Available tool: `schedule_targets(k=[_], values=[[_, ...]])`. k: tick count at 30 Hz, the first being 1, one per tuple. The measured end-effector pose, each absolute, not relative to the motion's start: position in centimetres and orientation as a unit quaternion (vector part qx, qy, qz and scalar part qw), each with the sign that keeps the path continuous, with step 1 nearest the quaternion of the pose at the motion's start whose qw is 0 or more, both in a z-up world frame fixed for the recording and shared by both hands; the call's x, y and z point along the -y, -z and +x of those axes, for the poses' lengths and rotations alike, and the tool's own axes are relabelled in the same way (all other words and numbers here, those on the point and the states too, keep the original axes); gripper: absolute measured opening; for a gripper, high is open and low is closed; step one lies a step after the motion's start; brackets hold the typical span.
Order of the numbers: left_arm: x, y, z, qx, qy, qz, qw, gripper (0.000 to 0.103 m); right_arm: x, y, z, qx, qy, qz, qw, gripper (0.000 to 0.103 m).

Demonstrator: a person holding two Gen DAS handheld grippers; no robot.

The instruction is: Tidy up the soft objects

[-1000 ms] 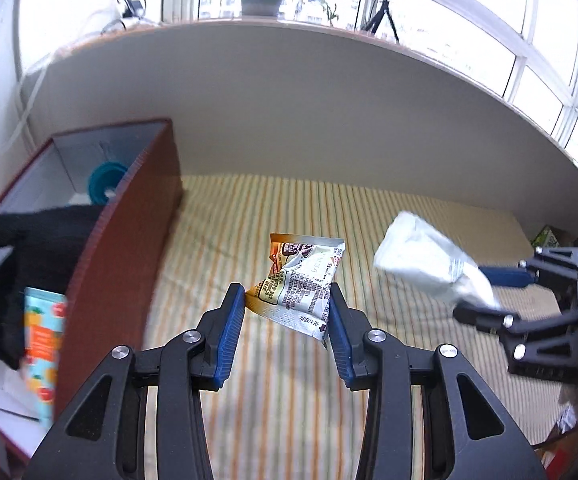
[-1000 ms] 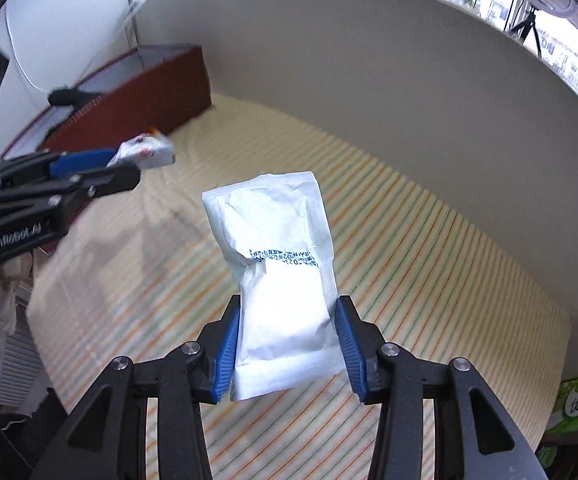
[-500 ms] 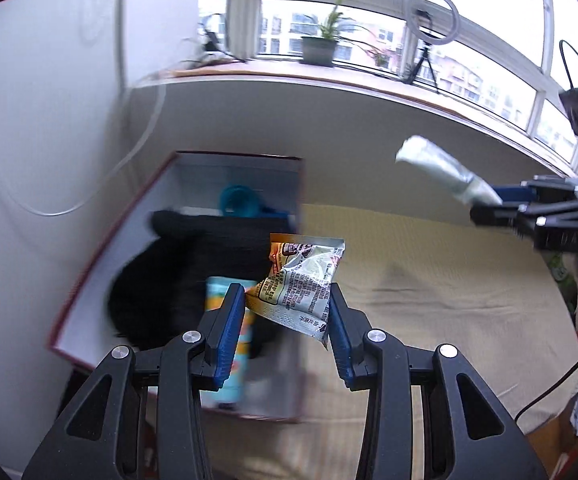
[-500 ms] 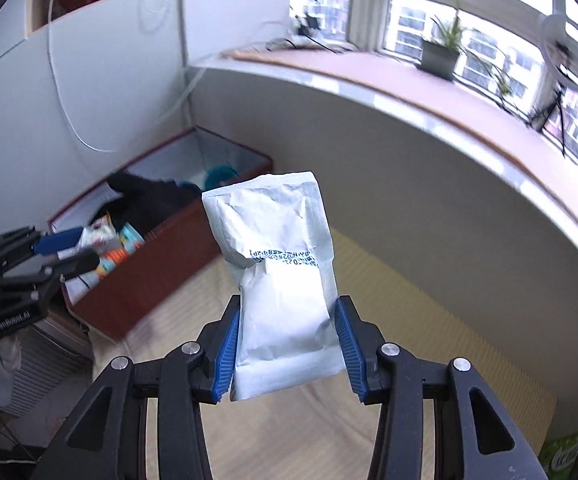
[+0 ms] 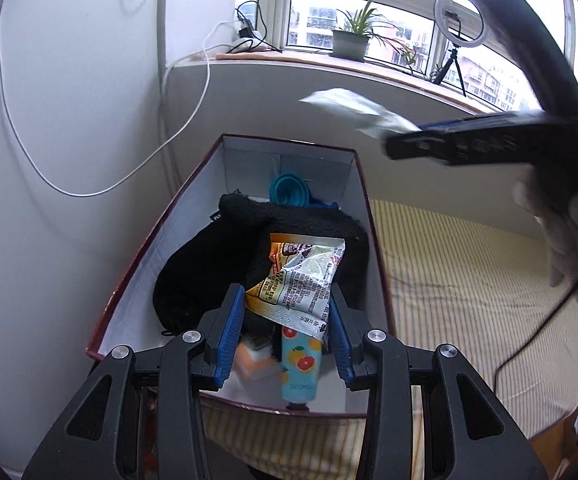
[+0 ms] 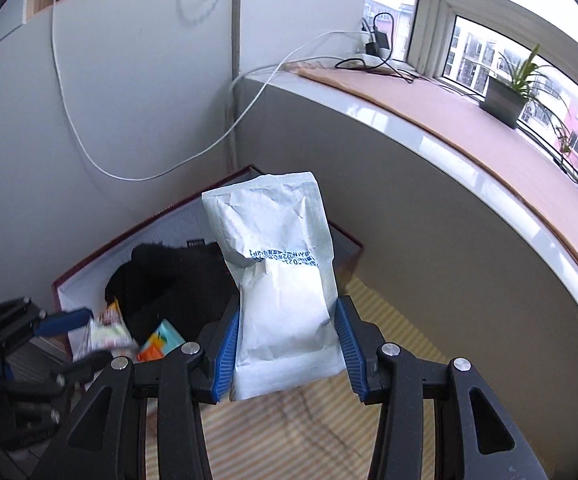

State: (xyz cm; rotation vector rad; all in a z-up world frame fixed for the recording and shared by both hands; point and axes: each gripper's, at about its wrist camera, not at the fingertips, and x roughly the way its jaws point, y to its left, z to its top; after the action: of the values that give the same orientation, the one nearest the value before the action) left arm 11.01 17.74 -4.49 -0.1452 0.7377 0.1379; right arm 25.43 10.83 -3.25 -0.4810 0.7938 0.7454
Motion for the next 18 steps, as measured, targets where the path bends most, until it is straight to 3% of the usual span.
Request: schedule_targets(k=[6,7,10,12,18], values=[[-18.9,4.7,11.7,-0.358,-0.073,-0.084,0.927,0.042,-14.5,5.0,27.8,-0.393,-0.348,-0.220,0.822,0.045],[-19.0,4.8,11.8,-0.359,-0.074,-0.086,0.927,0.048,-14.8,5.3,28.1,-0.393,-0.349,-0.218,0.822,0.047],[-19.3,5.0,12.0,-0.367,-0.068,-0.089,0.923,0.069,-15.3,5.8,28.6,-0.398,-0.349,-0.214,0.821,0.067],[-19.4,5.0,11.9,-0.369,-0.071,-0.088,0.923,0.069,-15.5,5.9,28.8,-0.397,-0.349,-0.212,0.822,0.073],[-19.5,4.8,11.3,-0.366,-0.079,-0.098,0.922,0.069,-14.5,5.3,28.2,-0.391,-0.344,-0.204,0.829,0.074]])
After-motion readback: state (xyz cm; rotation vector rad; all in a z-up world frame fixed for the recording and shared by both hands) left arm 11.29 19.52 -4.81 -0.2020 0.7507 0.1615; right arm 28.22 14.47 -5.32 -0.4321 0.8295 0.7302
